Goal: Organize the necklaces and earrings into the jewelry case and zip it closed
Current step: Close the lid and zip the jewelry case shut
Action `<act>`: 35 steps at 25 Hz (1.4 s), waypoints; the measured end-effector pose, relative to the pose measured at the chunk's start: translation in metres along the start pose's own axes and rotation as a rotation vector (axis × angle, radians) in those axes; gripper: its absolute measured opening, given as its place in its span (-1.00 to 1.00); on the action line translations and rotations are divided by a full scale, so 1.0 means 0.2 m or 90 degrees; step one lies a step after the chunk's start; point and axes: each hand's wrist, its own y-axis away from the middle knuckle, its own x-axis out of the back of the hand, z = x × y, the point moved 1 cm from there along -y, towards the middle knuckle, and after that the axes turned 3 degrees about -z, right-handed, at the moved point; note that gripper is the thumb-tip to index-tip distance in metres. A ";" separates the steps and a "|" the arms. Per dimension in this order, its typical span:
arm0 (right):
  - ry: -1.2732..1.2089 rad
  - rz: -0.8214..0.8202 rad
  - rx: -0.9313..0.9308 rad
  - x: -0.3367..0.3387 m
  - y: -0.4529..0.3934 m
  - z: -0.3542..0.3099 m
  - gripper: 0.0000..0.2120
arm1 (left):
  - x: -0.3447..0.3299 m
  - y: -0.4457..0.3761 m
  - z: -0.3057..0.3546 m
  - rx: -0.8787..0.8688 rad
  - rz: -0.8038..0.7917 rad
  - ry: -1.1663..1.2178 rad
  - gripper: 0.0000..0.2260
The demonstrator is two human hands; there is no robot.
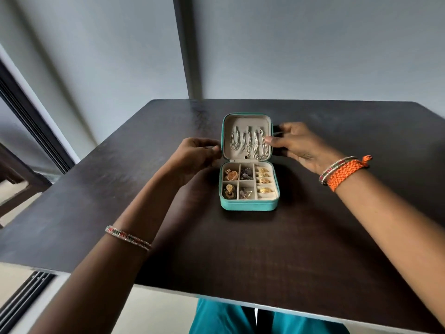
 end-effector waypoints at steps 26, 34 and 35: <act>0.320 -0.063 0.389 -0.01 0.33 0.10 -0.80 | 0.06 -0.05 -0.11 -0.194 -0.179 -0.318 -0.77; 0.343 -0.164 0.337 -0.05 0.32 0.13 -0.54 | 0.11 -0.01 -0.13 -0.210 -0.009 -0.322 -0.89; 0.336 -0.163 0.341 -0.05 0.32 0.13 -0.54 | 0.13 0.01 -0.13 -0.204 0.009 -0.340 -0.92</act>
